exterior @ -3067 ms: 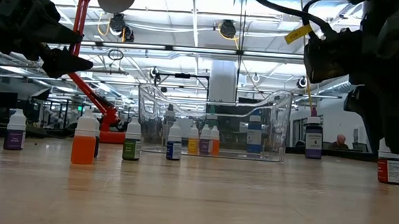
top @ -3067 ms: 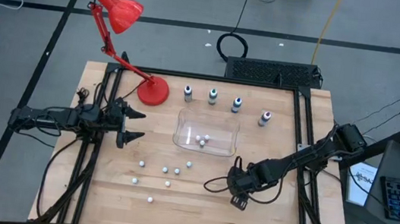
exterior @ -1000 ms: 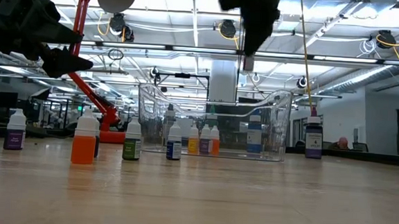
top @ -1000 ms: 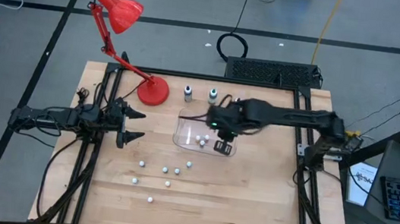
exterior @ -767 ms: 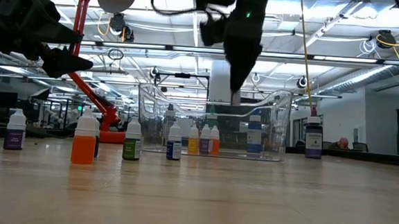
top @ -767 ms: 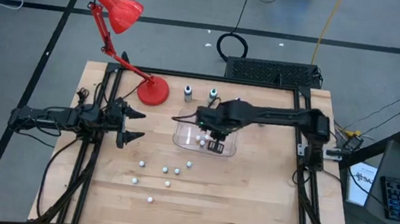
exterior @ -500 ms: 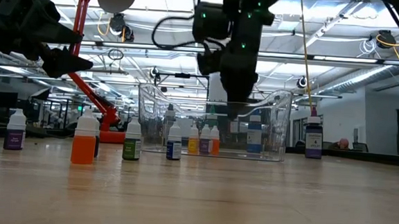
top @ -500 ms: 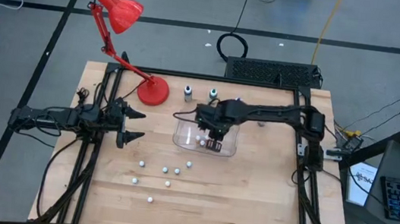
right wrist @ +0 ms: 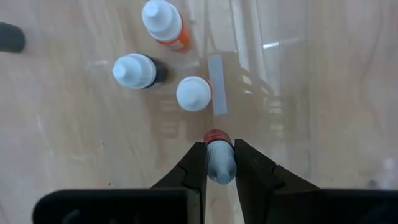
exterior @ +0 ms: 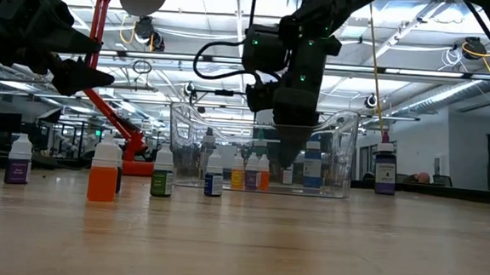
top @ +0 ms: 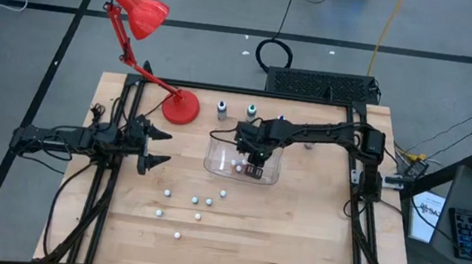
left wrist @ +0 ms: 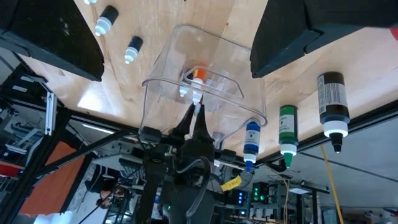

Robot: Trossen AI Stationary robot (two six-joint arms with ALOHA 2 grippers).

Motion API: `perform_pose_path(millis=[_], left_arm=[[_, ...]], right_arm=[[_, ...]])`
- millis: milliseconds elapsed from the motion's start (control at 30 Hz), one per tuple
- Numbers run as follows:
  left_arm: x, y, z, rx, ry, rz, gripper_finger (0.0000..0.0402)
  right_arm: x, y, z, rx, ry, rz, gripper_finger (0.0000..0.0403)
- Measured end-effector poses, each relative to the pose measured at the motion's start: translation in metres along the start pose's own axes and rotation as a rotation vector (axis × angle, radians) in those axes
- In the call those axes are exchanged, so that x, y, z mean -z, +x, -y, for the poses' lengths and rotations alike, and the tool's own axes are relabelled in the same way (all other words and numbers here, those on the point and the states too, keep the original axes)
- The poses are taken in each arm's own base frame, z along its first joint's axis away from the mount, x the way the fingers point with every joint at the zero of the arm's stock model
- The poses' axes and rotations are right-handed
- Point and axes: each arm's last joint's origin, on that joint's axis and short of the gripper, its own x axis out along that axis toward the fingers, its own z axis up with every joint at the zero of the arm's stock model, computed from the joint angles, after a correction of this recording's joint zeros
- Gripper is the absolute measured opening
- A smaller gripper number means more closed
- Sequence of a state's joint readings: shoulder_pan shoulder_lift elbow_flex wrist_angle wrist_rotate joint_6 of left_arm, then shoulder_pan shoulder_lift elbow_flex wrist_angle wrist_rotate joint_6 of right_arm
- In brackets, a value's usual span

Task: Pick & Place food coloring
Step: Put the small red food coloring bottle in the transparent bin, then put the top small purple food coloring bottle in the transparent bin

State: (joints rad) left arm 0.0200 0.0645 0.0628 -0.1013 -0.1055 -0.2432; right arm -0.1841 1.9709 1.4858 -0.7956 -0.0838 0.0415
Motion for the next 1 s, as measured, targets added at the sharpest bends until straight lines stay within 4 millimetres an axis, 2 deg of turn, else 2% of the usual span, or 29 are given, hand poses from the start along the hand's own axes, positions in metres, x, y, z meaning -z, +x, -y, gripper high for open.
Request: perform_pose_path(millis=[300, 533, 667, 833, 1000], left_arm=[[0.000, 0.000, 0.000, 0.000, 0.000, 0.000, 0.0399], [0.000, 0.000, 0.000, 0.000, 0.000, 0.000, 0.0399], [0.000, 0.000, 0.000, 0.000, 0.000, 0.000, 0.0399], [0.000, 0.000, 0.000, 0.000, 0.000, 0.000, 0.0399], [0.000, 0.000, 0.000, 0.000, 0.000, 0.000, 0.0399]], right_arm=[[0.003, 0.005, -0.001, -0.026, 0.006, -0.008, 0.0045], [0.002, 0.005, -0.001, -0.026, 0.032, 0.005, 0.0115], [0.003, 0.003, -0.002, -0.027, 0.065, 0.002, 0.0142], [0.003, -0.012, -0.008, -0.031, 0.057, 0.044, 0.0153], [0.008, -0.047, -0.015, -0.043, 0.068, 0.120, 0.0147]])
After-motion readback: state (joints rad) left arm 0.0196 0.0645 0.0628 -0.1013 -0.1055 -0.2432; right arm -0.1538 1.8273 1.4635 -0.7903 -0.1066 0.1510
